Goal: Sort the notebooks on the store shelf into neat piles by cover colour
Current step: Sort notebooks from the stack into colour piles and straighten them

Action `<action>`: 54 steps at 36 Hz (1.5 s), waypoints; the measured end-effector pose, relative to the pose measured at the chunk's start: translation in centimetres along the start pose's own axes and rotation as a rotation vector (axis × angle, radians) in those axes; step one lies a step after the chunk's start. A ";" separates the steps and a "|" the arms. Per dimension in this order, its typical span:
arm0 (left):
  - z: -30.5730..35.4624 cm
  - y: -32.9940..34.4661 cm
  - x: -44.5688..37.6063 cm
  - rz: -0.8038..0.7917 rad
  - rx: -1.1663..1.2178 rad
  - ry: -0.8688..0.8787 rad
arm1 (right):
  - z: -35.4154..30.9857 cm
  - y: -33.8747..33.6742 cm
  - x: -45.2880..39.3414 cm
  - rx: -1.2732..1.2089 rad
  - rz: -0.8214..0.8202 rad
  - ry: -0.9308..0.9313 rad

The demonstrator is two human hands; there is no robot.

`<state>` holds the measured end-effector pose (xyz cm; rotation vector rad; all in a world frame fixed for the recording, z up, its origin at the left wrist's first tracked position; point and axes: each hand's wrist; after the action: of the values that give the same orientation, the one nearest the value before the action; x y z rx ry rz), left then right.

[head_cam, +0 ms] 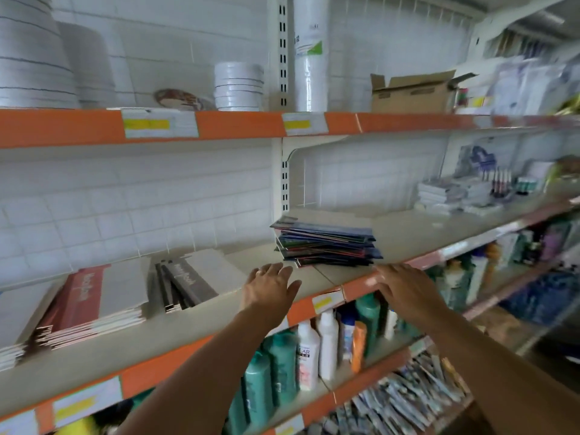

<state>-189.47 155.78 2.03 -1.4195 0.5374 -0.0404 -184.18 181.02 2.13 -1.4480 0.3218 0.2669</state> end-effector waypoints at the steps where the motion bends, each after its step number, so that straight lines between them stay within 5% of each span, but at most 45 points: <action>1: 0.7 0.2 -0.9 0.008 0.000 0.015 | 0.6 0.0 -0.3 0.004 -0.002 0.010; 16: 6.9 2.7 -13.3 0.036 0.098 0.091 | 6.7 0.9 -9.5 -0.001 -0.045 0.057; 27: 13.0 4.3 -17.5 -0.038 0.024 0.085 | 8.7 4.4 -15.7 -0.117 -0.010 -0.178; 41: 13.9 2.7 -17.1 -0.096 -0.118 -0.162 | 8.9 4.3 -18.7 -0.110 0.126 -0.563; 54: 11.6 2.1 -15.8 -0.148 -0.324 -0.111 | 8.2 4.5 -20.2 -0.141 0.020 -0.412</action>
<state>-199.64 172.21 5.92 -1.7652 0.3561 0.0085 -204.20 189.94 6.26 -1.4877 -0.0191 0.6029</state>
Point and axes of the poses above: each hand's wrist, its own x-axis away from the middle knuckle, its own y-axis out of the palm, z = x × y, and after that the axes turned 3 degrees about z, right-handed
